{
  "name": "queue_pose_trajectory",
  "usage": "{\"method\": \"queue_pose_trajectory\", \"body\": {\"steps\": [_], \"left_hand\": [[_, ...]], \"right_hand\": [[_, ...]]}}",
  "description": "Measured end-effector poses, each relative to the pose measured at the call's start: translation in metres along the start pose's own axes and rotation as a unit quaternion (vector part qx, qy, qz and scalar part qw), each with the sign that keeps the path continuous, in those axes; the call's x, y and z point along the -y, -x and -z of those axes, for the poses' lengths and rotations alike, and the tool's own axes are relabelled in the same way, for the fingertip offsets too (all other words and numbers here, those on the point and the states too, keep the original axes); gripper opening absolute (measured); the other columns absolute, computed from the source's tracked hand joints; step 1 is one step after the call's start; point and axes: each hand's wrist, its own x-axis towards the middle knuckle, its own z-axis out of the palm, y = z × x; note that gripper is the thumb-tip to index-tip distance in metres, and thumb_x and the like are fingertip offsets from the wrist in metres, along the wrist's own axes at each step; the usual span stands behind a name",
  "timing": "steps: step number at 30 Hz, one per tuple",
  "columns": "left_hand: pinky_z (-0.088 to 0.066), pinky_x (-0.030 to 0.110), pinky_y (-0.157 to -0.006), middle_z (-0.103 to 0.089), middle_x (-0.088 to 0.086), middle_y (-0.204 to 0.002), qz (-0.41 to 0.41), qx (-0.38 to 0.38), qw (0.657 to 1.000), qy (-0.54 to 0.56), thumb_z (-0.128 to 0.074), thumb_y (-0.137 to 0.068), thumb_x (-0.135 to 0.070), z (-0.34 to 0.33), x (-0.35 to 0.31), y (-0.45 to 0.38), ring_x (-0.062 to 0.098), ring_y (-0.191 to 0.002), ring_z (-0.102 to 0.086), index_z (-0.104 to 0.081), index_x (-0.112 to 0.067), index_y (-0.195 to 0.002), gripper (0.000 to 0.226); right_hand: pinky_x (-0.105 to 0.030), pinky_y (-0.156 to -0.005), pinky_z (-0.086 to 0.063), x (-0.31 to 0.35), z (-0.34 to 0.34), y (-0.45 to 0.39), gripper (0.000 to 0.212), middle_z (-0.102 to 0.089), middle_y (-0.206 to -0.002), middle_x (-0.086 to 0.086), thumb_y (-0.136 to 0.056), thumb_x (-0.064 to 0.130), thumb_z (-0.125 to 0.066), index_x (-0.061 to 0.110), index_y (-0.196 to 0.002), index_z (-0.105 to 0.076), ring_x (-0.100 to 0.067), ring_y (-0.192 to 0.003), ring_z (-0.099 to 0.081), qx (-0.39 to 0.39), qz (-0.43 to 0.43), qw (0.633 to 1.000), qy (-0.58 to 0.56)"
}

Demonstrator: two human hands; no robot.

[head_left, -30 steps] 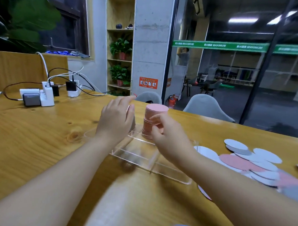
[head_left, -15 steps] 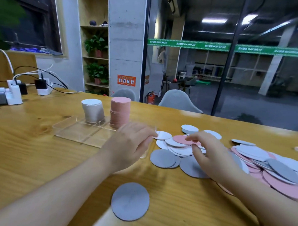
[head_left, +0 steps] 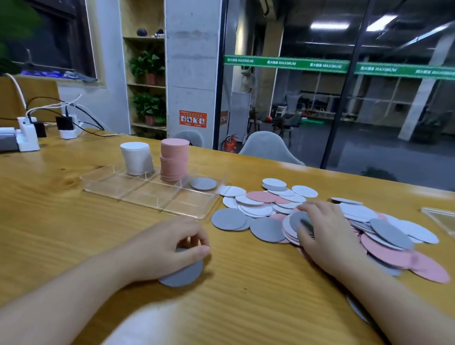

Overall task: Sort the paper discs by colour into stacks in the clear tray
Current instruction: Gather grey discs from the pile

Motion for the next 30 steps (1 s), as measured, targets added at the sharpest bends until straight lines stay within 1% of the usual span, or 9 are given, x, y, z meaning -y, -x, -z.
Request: {"method": "queue_pose_trajectory", "body": {"steps": [2, 6, 14, 18, 20, 23, 25, 27, 30], "left_hand": [[-0.035, 0.009, -0.078, -0.054, -0.021, -0.093, -0.015, 0.009, 1.0, 0.003, -0.045, -0.078, -0.056, -0.003, -0.005, 0.003, -0.004, -0.091, -0.048, -0.059, -0.037, -0.088, 0.026], [-0.032, 0.008, -0.078, -0.045, -0.023, -0.082, -0.042, 0.019, 0.997, -0.064, -0.047, -0.081, -0.053, -0.01, -0.007, 0.001, -0.009, -0.089, -0.04, -0.046, -0.039, -0.086, 0.015], [-0.033, 0.014, -0.074, -0.038, -0.017, -0.085, -0.002, 0.02, 0.997, -0.08, -0.04, -0.075, -0.063, -0.018, -0.001, -0.009, -0.004, -0.085, -0.041, -0.044, -0.032, -0.069, 0.032], [-0.036, 0.021, -0.074, -0.035, -0.019, -0.093, 0.011, 0.029, 0.997, -0.066, -0.049, -0.085, -0.054, -0.021, -0.004, -0.022, -0.003, -0.08, -0.041, -0.036, -0.029, -0.066, 0.034], [-0.037, 0.024, -0.08, -0.035, -0.018, -0.094, -0.009, 0.031, 0.995, -0.092, -0.039, -0.083, -0.062, -0.023, -0.008, -0.033, 0.0, -0.084, -0.037, -0.033, -0.031, -0.068, 0.035], [-0.027, 0.021, -0.081, -0.038, -0.007, -0.102, -0.024, 0.026, 0.986, -0.165, -0.021, -0.076, -0.068, -0.032, -0.017, -0.057, 0.011, -0.096, -0.036, -0.037, -0.025, -0.075, 0.046], [-0.025, 0.022, -0.081, -0.04, -0.002, -0.104, -0.001, 0.014, 0.98, -0.197, -0.028, -0.081, -0.067, -0.04, -0.022, -0.076, 0.017, -0.1, -0.038, -0.039, -0.02, -0.079, 0.049], [-0.034, 0.03, -0.088, -0.039, 0.0, -0.103, 0.059, 0.016, 0.979, -0.196, -0.038, -0.089, -0.06, -0.048, -0.024, -0.093, 0.02, -0.102, -0.041, -0.04, -0.017, -0.084, 0.043], [-0.037, 0.037, -0.092, -0.04, 0.002, -0.102, 0.141, 0.009, 0.978, -0.155, -0.036, -0.091, -0.058, -0.057, -0.024, -0.107, 0.022, -0.104, -0.042, -0.038, -0.016, -0.087, 0.042]], "right_hand": [[-0.035, -0.108, -0.028, 0.0, -0.001, -0.001, 0.044, -0.044, -0.139, -0.001, -0.089, 0.028, -0.053, 0.017, -0.132, -0.048, -0.02, -0.131, -0.031, 0.015, -0.02, 1.0, 0.013], [-0.033, -0.11, -0.022, 0.002, -0.001, -0.001, 0.05, -0.035, -0.146, 0.001, -0.092, 0.039, -0.048, 0.02, -0.138, -0.04, -0.018, -0.136, -0.025, 0.025, -0.023, 0.999, 0.024], [-0.033, -0.111, -0.02, 0.004, -0.001, 0.0, 0.054, -0.034, -0.146, 0.0, -0.092, 0.042, -0.047, 0.019, -0.14, -0.036, -0.02, -0.136, -0.024, 0.036, -0.043, 0.998, 0.023], [-0.032, -0.109, -0.022, 0.005, 0.001, 0.0, 0.054, -0.036, -0.145, 0.001, -0.091, 0.043, -0.046, 0.019, -0.139, -0.036, -0.019, -0.134, -0.026, 0.037, -0.048, 0.998, 0.019], [-0.031, -0.108, -0.024, 0.006, 0.001, 0.001, 0.053, -0.037, -0.144, 0.003, -0.091, 0.043, -0.046, 0.02, -0.138, -0.036, -0.018, -0.132, -0.029, 0.038, -0.046, 0.998, 0.019], [-0.031, -0.108, -0.025, 0.006, 0.002, 0.001, 0.054, -0.037, -0.143, 0.003, -0.091, 0.044, -0.047, 0.021, -0.139, -0.036, -0.018, -0.132, -0.029, 0.033, -0.046, 0.998, 0.014], [-0.03, -0.107, -0.025, 0.006, 0.001, 0.002, 0.056, -0.037, -0.142, 0.003, -0.09, 0.046, -0.047, 0.021, -0.138, -0.035, -0.018, -0.131, -0.029, 0.028, -0.053, 0.998, 0.013], [-0.03, -0.106, -0.026, 0.006, 0.001, 0.003, 0.058, -0.038, -0.139, 0.004, -0.088, 0.052, -0.047, 0.022, -0.136, -0.035, -0.017, -0.13, -0.028, 0.025, -0.062, 0.998, 0.012], [-0.031, -0.109, -0.023, 0.005, 0.001, 0.004, 0.065, -0.034, -0.142, 0.007, -0.085, 0.059, -0.048, 0.024, -0.138, -0.032, -0.017, -0.136, -0.023, 0.031, -0.066, 0.997, 0.0]]}}
